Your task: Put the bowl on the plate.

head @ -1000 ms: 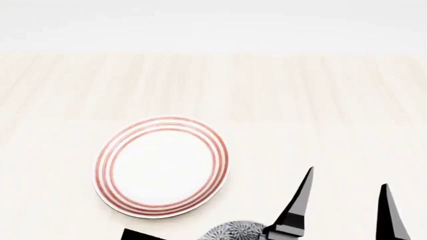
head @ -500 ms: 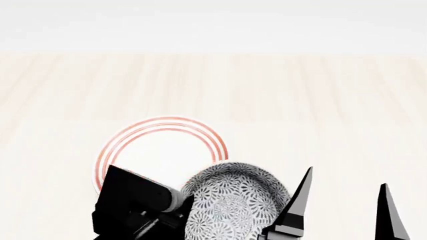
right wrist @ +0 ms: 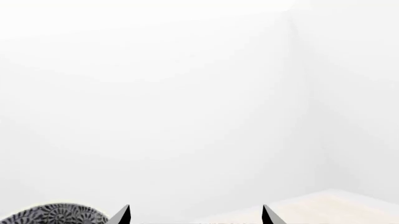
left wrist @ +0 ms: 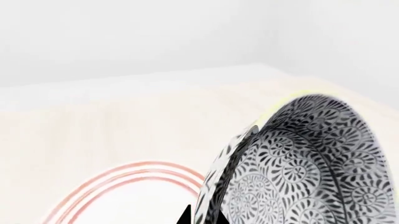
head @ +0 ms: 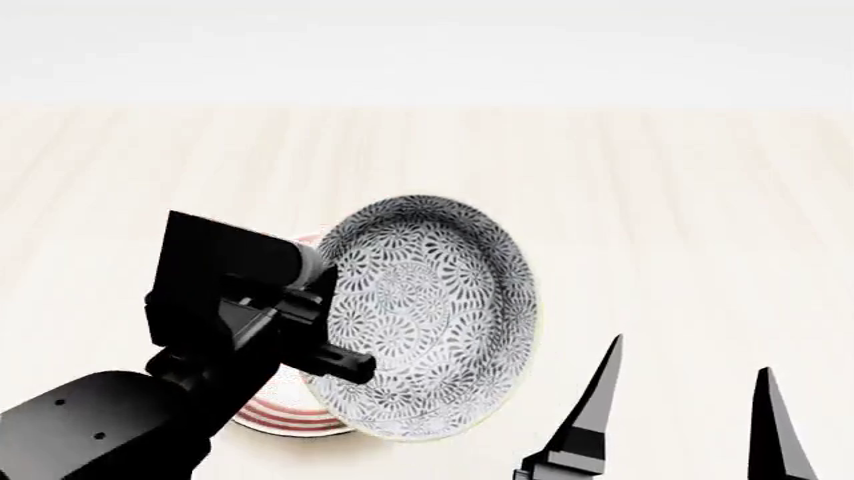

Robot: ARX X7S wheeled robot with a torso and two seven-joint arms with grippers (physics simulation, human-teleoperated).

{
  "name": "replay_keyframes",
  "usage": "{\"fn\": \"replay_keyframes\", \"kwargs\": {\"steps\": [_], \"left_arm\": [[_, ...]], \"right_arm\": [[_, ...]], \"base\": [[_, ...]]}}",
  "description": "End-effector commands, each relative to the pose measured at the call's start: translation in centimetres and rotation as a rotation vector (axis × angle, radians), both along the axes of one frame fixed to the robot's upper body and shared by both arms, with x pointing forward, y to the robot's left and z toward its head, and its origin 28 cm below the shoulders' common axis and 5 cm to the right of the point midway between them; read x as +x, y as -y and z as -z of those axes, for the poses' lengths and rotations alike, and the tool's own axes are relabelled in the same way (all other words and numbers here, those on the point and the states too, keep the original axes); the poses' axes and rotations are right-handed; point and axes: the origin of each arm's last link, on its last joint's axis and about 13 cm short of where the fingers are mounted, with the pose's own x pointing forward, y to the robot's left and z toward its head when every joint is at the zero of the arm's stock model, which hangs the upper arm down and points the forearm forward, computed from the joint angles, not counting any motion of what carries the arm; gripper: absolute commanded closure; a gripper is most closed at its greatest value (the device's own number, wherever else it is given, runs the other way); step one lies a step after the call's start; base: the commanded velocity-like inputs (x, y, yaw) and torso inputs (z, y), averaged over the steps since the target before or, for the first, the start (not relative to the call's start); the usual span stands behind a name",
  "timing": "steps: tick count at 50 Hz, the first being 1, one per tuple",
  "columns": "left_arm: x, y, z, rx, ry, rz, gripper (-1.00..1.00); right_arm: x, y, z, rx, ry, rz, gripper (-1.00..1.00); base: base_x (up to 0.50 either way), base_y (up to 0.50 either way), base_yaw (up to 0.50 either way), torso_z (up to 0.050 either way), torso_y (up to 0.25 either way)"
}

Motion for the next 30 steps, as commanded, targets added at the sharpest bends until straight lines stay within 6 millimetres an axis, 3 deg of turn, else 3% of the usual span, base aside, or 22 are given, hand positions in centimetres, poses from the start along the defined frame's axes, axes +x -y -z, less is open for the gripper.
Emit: {"fn": "replay_keyframes", "kwargs": {"steps": [1, 20, 30], "left_arm": [[3.3, -1.0, -0.7, -0.041, 0.007, -0.105, 1.00], [6.8, -1.6, -0.4, -0.129, -0.134, -0.189, 1.00], [8.0, -1.4, 0.2, -0.071, -0.144, -0.228, 1.00]], "right_arm": [[0.1, 0.1, 0.0, -0.011, 0.009, 0.003, -1.00], [0.0, 0.0, 0.2, -0.012, 0.000, -0.008, -1.00], [0.0, 0.0, 0.3, -0.012, -0.004, -0.011, -1.00]], "base": [[0.00, 0.00, 0.00, 0.000, 0.000], [0.00, 0.00, 0.00, 0.000, 0.000], [0.00, 0.00, 0.00, 0.000, 0.000]]}}
